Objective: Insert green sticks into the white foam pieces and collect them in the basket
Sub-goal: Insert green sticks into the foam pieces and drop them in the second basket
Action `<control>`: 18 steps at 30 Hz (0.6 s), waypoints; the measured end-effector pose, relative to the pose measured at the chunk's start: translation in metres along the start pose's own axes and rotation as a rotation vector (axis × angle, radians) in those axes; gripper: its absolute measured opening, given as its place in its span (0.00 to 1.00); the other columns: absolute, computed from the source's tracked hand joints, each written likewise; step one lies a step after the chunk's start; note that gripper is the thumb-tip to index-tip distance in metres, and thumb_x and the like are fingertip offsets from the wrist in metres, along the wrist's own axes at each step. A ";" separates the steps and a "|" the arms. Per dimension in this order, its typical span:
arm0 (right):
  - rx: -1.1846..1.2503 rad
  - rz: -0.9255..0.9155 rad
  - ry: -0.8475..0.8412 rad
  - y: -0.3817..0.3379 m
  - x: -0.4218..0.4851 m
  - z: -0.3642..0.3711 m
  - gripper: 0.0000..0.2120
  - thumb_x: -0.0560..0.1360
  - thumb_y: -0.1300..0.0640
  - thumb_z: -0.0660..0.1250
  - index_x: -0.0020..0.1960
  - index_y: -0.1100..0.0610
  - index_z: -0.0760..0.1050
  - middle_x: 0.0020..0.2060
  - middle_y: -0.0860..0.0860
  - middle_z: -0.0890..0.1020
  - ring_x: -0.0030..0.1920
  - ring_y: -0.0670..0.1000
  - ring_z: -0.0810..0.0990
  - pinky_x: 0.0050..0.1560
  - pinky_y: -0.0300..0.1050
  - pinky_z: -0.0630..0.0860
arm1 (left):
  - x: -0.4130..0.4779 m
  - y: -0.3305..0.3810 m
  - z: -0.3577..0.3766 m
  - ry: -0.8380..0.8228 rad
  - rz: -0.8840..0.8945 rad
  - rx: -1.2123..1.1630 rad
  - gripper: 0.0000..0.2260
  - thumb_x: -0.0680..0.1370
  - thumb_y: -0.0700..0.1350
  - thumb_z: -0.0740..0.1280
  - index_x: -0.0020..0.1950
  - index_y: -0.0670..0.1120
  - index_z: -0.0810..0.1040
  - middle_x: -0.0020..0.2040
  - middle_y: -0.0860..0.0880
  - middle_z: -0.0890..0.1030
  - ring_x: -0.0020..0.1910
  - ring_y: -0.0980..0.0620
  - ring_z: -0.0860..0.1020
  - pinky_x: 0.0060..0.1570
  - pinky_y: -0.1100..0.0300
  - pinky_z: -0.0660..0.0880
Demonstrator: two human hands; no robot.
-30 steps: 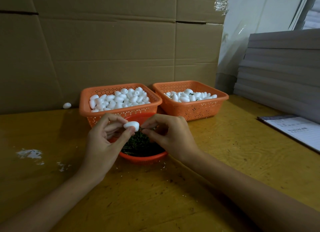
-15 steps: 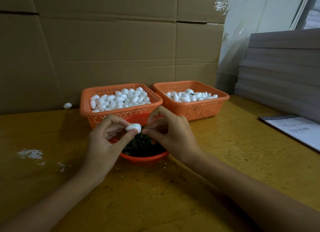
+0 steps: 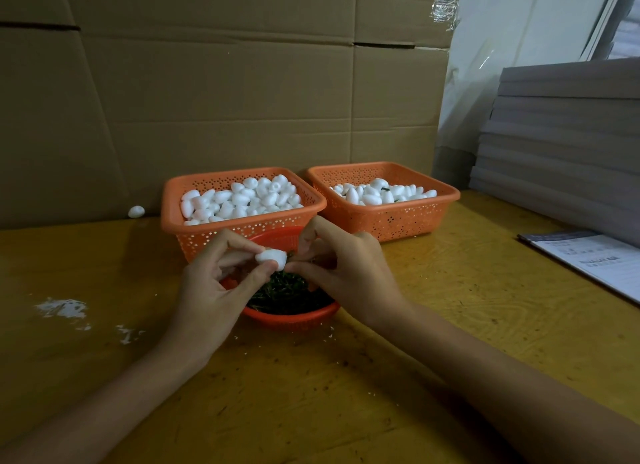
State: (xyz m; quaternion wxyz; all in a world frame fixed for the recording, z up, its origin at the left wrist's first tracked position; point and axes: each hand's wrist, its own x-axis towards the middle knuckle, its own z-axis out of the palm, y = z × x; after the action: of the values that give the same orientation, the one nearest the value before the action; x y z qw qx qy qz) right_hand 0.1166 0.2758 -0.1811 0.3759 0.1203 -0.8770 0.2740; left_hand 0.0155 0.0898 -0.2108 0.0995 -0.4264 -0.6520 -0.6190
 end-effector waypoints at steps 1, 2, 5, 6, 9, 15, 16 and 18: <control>-0.013 0.002 -0.001 0.001 0.000 -0.001 0.12 0.76 0.56 0.78 0.51 0.55 0.75 0.46 0.48 0.88 0.42 0.35 0.83 0.44 0.41 0.83 | 0.000 0.000 0.001 -0.009 0.013 0.013 0.09 0.79 0.53 0.74 0.54 0.51 0.78 0.54 0.52 0.87 0.55 0.52 0.86 0.55 0.54 0.81; -0.027 0.006 0.001 0.002 0.001 -0.002 0.11 0.76 0.55 0.78 0.51 0.55 0.76 0.46 0.47 0.88 0.44 0.36 0.83 0.44 0.42 0.83 | -0.001 0.000 0.002 -0.019 0.027 0.021 0.09 0.79 0.54 0.72 0.55 0.52 0.78 0.55 0.54 0.87 0.58 0.53 0.85 0.56 0.54 0.81; -0.075 0.007 0.021 0.006 0.003 -0.006 0.10 0.75 0.53 0.79 0.49 0.54 0.78 0.44 0.45 0.87 0.44 0.40 0.85 0.43 0.40 0.81 | -0.002 0.001 0.002 -0.057 0.066 0.033 0.08 0.82 0.54 0.66 0.60 0.56 0.78 0.61 0.58 0.85 0.65 0.56 0.82 0.58 0.55 0.81; -0.088 0.011 0.028 0.008 0.005 -0.008 0.09 0.75 0.53 0.78 0.49 0.54 0.79 0.44 0.43 0.86 0.43 0.40 0.84 0.43 0.37 0.81 | -0.002 0.001 0.002 -0.072 0.068 0.042 0.10 0.82 0.53 0.65 0.64 0.58 0.78 0.63 0.59 0.83 0.66 0.57 0.80 0.58 0.55 0.80; -0.080 0.122 0.148 0.022 0.012 -0.021 0.06 0.76 0.56 0.77 0.49 0.52 0.81 0.42 0.40 0.85 0.42 0.37 0.84 0.43 0.32 0.80 | -0.002 0.001 0.002 -0.096 0.051 0.116 0.17 0.83 0.56 0.63 0.72 0.59 0.75 0.69 0.61 0.79 0.68 0.57 0.78 0.60 0.60 0.75; -0.170 0.444 0.594 0.078 0.013 -0.072 0.05 0.79 0.56 0.73 0.54 0.54 0.82 0.47 0.45 0.85 0.46 0.42 0.84 0.50 0.47 0.85 | -0.006 0.007 0.004 -0.278 0.280 0.477 0.18 0.84 0.55 0.59 0.44 0.52 0.85 0.49 0.62 0.84 0.56 0.61 0.80 0.59 0.47 0.72; -0.207 0.483 0.624 0.087 0.011 -0.078 0.05 0.80 0.56 0.73 0.55 0.55 0.82 0.48 0.46 0.86 0.47 0.42 0.84 0.51 0.50 0.84 | -0.007 0.006 0.005 -0.307 0.304 0.514 0.19 0.85 0.56 0.59 0.43 0.52 0.85 0.46 0.62 0.84 0.53 0.62 0.80 0.57 0.47 0.72; -0.256 0.534 0.657 0.101 0.005 -0.086 0.06 0.80 0.57 0.72 0.56 0.55 0.83 0.50 0.48 0.87 0.49 0.44 0.84 0.54 0.51 0.84 | -0.008 0.006 0.006 -0.335 0.314 0.543 0.20 0.85 0.57 0.58 0.44 0.52 0.85 0.44 0.62 0.84 0.49 0.62 0.80 0.55 0.48 0.72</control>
State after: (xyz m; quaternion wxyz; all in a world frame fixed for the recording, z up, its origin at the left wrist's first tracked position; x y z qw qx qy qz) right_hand 0.1219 0.4074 -0.1677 0.5624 -0.2516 -0.7383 0.2744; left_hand 0.0268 0.0908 -0.2131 0.1949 -0.5750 -0.7264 -0.3221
